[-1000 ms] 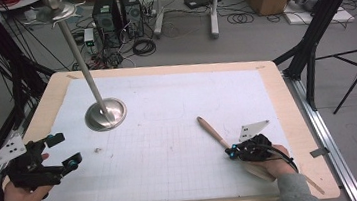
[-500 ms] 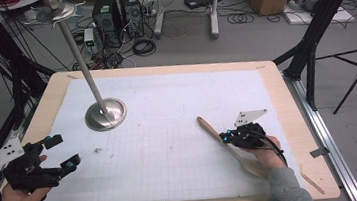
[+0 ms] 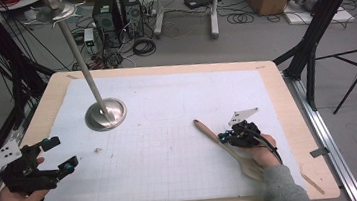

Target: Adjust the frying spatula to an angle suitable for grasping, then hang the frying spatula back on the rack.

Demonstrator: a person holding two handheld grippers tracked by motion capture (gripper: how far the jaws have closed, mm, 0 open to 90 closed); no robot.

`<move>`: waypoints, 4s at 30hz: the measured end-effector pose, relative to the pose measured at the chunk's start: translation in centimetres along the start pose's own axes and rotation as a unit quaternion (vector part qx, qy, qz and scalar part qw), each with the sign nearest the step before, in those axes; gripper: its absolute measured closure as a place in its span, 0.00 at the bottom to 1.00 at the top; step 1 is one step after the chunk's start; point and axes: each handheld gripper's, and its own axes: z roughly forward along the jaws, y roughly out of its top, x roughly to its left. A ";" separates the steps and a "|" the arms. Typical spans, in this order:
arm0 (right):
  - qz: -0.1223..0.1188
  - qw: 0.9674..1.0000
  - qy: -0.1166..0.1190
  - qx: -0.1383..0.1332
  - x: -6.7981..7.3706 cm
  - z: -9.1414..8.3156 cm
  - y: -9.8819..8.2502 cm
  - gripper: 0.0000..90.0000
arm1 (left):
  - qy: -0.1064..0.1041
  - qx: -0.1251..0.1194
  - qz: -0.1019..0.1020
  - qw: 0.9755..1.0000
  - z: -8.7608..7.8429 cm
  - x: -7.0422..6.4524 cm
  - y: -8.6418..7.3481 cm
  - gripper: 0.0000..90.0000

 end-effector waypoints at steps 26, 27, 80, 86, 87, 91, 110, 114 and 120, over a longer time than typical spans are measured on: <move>-0.068 0.998 0.012 -0.014 1.1 0.1 0.9 1.00 | 0.002 0.002 0.002 1.000 0.0 -0.1 -0.1 0.03; -0.068 0.997 0.010 -0.018 1.1 -0.2 0.9 1.00 | 0.002 0.002 0.002 1.000 0.0 -0.1 0.0 0.03; 0.027 0.988 -0.010 -0.149 4.0 -6.1 0.0 0.24 | -0.023 -0.003 -0.005 1.000 2.0 0.6 0.2 0.03; 0.032 0.989 -0.014 -0.144 4.1 -5.8 -0.2 0.24 | -0.026 -0.002 -0.005 1.000 2.1 0.5 0.2 0.03; 0.033 0.989 -0.014 -0.147 4.1 -5.7 -0.2 0.24 | -0.026 -0.002 -0.005 1.000 2.2 0.5 0.2 0.03; 0.037 0.990 -0.014 -0.139 4.3 -5.2 -0.4 0.24 | -0.028 -0.002 -0.006 1.000 2.3 0.5 0.2 0.03; 0.052 0.990 -0.029 -0.126 4.3 -4.3 -1.2 0.24 | -0.032 -0.002 -0.007 0.999 2.6 0.7 0.3 0.03; 0.055 0.990 -0.033 -0.127 4.3 -4.2 -1.5 0.24 | -0.033 -0.002 -0.005 0.999 2.7 0.5 0.3 0.03; 0.053 0.991 -0.038 -0.120 4.3 -4.0 -1.7 0.24 | -0.034 -0.002 -0.006 0.999 2.9 0.6 0.4 0.03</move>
